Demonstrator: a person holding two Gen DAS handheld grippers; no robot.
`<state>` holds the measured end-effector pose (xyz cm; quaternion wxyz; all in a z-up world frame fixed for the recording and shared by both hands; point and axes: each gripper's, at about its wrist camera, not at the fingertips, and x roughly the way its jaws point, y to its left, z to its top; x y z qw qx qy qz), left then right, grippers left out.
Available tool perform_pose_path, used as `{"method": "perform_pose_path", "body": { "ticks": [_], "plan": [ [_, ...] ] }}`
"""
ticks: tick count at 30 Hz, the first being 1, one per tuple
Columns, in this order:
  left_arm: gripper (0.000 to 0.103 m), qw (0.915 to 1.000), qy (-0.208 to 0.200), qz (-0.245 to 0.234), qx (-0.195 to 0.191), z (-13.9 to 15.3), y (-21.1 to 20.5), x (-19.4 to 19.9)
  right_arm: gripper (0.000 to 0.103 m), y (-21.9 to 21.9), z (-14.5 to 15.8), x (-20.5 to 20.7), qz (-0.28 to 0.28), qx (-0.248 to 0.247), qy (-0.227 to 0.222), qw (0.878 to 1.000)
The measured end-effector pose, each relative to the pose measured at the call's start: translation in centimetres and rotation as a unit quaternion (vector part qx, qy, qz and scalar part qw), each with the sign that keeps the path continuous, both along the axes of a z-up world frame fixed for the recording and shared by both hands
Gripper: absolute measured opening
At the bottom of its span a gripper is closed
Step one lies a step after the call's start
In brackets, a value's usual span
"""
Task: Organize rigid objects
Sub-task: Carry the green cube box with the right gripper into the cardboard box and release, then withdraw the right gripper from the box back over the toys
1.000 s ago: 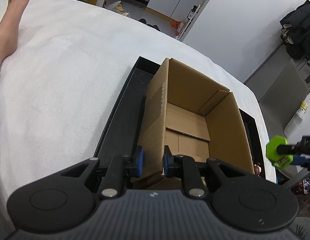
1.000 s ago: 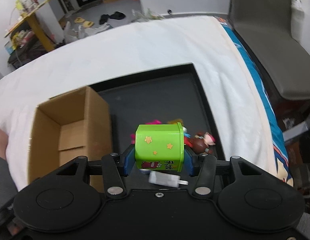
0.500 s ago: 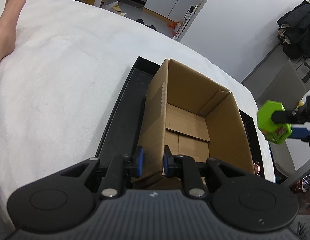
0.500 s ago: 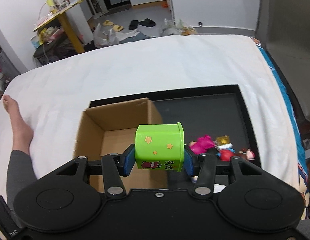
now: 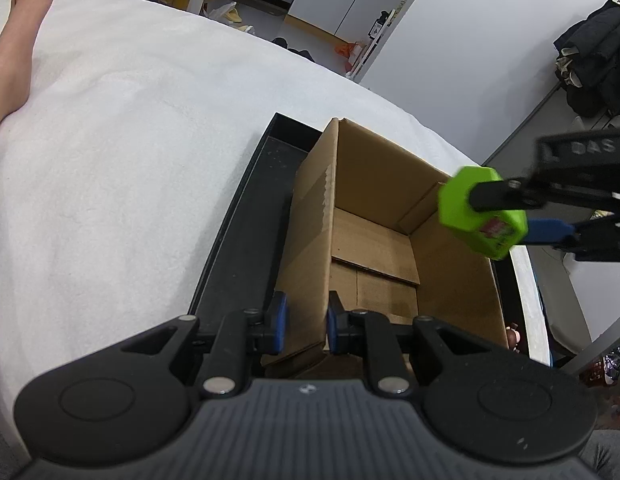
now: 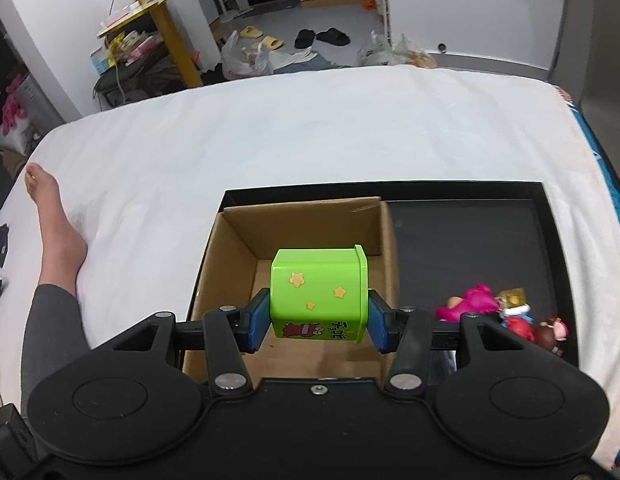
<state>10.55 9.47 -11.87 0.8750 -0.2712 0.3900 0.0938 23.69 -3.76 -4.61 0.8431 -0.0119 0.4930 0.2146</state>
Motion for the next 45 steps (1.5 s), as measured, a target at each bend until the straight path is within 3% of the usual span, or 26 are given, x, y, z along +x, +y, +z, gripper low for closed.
{"method": "perform_pose_path", "body": {
  "ticks": [31, 36, 40, 45],
  "plan": [
    [0.019, 0.9998, 0.0, 0.01, -0.019, -0.2, 0.4, 0.0, 0.052, 6.6, -4.3, 3.3, 0.056, -0.009, 0.003, 0.998],
    [0.019, 0.9998, 0.0, 0.01, -0.019, -0.2, 0.6, 0.0, 0.052, 5.6, -3.8, 3.4, 0.045, -0.007, 0.009, 0.999],
    [0.019, 0.9998, 0.0, 0.01, -0.017, -0.1, 0.5, 0.0, 0.064, 3.8, -2.2, 2.4, 0.041, -0.007, 0.005, 0.999],
    [0.019, 0.9999, -0.001, 0.01, -0.012, -0.2, 0.3, 0.0, 0.069, 0.5, -0.9, 1.9, 0.03, 0.002, 0.019, 0.999]
  ]
}}
